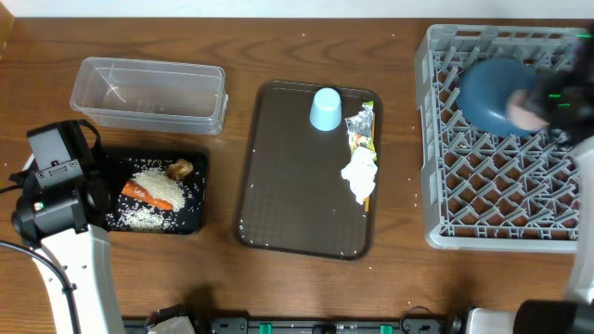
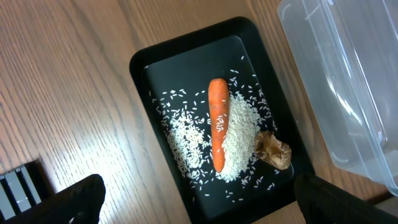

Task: Sort waste into correct bins and load items into the dishwasher rack
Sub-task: 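Carry the white cup right and set it in the dish rack, then move the right gripper back to the light-blue cup and grasp it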

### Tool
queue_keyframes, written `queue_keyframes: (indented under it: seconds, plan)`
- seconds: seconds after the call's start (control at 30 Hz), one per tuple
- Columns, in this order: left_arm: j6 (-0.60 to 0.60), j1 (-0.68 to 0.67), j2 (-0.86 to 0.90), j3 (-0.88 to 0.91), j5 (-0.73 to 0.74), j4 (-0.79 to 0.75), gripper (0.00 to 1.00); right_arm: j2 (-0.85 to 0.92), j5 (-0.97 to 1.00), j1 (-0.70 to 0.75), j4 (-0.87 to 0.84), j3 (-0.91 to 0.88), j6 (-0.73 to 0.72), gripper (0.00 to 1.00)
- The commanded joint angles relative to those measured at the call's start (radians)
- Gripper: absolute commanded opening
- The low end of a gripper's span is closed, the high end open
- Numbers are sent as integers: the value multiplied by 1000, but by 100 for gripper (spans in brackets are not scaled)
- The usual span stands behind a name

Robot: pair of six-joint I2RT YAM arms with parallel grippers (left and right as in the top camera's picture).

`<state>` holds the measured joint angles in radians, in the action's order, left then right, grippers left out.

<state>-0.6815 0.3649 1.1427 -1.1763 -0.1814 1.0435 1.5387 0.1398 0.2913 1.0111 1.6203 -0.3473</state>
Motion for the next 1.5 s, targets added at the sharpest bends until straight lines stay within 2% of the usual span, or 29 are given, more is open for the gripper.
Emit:
queue_keyframes:
  seconds: [0.0,0.23,0.33,0.53,0.83,0.97,1.07,1.2,1.33,1.47]
  plan:
    - [-8,5,0,-21,2,3,98,37,-57,132,-27,3,15,49]
    - [-8,5,0,-21,2,3,98,155,-131,342,-74,3,30,52]
    - [-8,5,0,-21,2,3,98,217,-174,375,-87,3,42,59]
    - [-9,5,0,-21,2,3,98,309,-175,369,-99,3,43,61]
    - [-8,5,0,-21,2,3,98,311,-208,356,-160,4,95,69]
    - [-8,5,0,-21,2,3,98,311,-282,355,-170,4,121,79]
    - [-8,5,0,-21,2,3,98,306,-388,355,-166,4,121,81]
    - [-8,5,0,-21,2,3,98,267,-550,322,-166,4,143,80]
    - [-8,5,0,-21,2,3,98,182,-625,208,-185,4,187,82]
    - [-8,5,0,-21,2,3,98,116,-595,39,-206,4,257,97]
